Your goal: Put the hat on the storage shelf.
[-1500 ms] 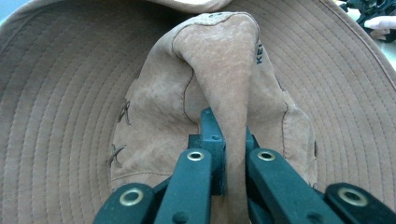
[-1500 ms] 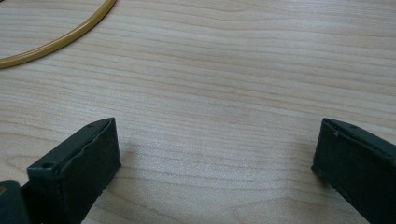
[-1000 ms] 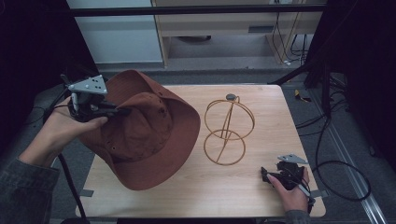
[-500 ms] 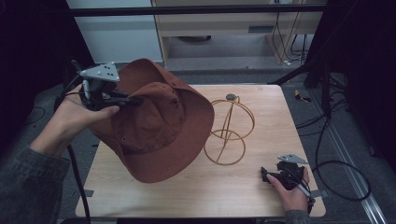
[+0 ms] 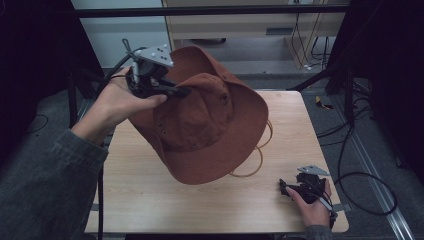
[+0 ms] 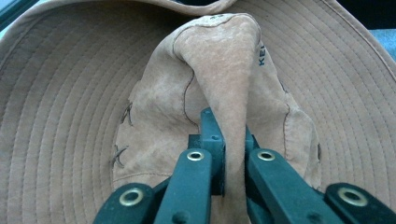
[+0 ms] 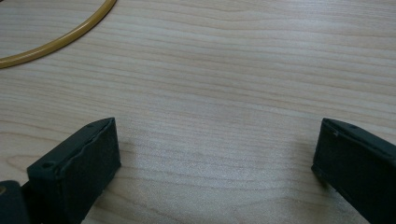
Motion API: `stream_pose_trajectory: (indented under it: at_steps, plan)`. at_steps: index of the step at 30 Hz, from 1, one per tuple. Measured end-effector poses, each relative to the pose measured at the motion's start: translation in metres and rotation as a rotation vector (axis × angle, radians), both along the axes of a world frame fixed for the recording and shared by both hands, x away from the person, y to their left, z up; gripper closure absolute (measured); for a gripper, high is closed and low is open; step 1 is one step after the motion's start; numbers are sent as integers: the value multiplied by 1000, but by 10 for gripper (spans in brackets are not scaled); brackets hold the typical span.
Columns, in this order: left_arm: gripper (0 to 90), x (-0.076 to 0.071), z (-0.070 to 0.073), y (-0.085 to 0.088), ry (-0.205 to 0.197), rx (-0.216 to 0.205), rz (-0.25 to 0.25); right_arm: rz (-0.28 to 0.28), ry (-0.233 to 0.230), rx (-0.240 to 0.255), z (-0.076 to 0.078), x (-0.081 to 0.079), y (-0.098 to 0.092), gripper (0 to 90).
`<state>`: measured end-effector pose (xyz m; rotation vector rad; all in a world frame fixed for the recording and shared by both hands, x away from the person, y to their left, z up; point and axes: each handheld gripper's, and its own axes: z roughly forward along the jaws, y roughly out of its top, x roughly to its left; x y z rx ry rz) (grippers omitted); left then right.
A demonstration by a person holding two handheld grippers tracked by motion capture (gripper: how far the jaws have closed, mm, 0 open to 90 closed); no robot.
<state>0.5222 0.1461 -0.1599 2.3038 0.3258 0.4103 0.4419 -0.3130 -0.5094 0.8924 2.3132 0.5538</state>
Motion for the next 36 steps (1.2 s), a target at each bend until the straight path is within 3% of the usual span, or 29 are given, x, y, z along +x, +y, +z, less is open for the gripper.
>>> stream_pose_trajectory:
  at_steps: [9, 32, 36]
  plan:
    - [887, 8, -2, -39, -3, 19, -36, 2, 1, 2, 0, 0, 0, 7]
    - [887, 16, -8, -105, 0, 6, -86, 4, -2, -1, 0, 0, 0, 8]
    - [887, 19, -12, -115, 0, 28, -88, 4, -1, 0, 0, 0, 0, 8]
